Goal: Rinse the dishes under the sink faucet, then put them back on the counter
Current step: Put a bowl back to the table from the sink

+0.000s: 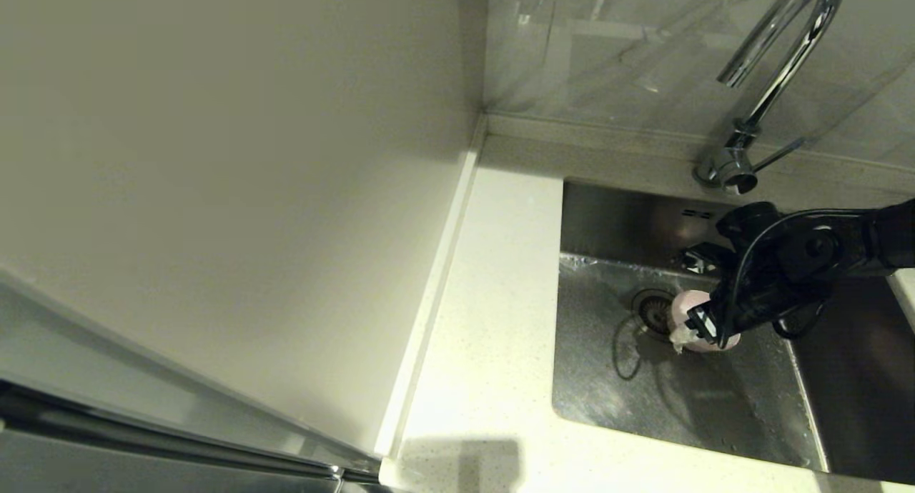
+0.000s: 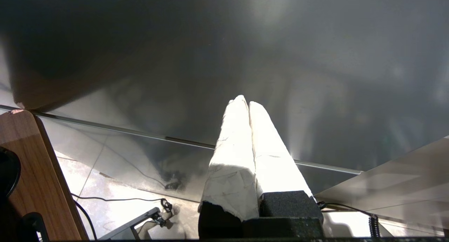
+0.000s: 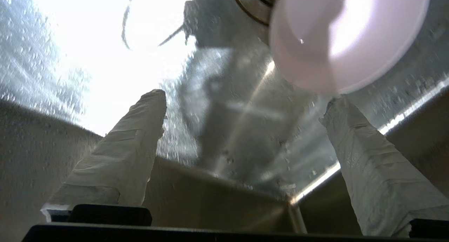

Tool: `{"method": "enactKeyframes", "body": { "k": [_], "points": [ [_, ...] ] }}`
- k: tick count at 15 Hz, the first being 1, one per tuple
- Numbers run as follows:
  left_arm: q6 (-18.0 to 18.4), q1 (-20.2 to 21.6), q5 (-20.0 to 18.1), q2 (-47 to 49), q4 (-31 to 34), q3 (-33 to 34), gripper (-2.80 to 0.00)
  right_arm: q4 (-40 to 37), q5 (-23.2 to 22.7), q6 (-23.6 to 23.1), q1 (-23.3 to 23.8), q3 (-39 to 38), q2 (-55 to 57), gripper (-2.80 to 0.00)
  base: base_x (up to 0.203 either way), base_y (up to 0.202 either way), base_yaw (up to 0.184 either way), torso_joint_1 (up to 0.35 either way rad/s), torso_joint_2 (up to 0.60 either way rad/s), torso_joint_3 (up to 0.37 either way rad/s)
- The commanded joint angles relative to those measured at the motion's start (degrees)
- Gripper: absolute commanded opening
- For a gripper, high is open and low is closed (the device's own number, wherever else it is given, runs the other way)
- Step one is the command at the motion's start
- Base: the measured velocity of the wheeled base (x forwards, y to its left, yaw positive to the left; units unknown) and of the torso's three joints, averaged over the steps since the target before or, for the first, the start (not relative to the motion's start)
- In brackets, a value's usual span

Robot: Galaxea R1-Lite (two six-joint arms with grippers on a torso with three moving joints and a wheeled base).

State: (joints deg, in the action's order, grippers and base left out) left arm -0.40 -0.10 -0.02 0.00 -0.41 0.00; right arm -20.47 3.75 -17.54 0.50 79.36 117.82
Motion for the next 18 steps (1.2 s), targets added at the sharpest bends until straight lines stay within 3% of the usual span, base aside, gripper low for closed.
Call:
{"method": "enactKeyframes", "body": {
  "k": [1, 8, 18],
  "points": [
    [0.0, 0.0, 0.0, 0.0, 0.0, 0.2, -2.8, 1.9, 1.1, -0.1, -1.0, 0.5, 3.5, 0.0, 0.0, 0.0, 0.0, 0.0, 0.0, 0.0],
    [0.0, 0.0, 0.0, 0.0, 0.0, 0.2, -2.8, 14.4, 8.6, -0.6, -2.4, 3.2, 13.2, 0.0, 0.0, 0.0, 0.0, 0.0, 0.0, 0.0],
    [0.0, 0.0, 0.0, 0.0, 0.0, 0.2, -2.8, 17.2, 14.3, -0.2, -1.9, 9.8, 19.9, 0.0, 0.0, 0.0, 0.0, 0.0, 0.0, 0.0]
  ]
}}
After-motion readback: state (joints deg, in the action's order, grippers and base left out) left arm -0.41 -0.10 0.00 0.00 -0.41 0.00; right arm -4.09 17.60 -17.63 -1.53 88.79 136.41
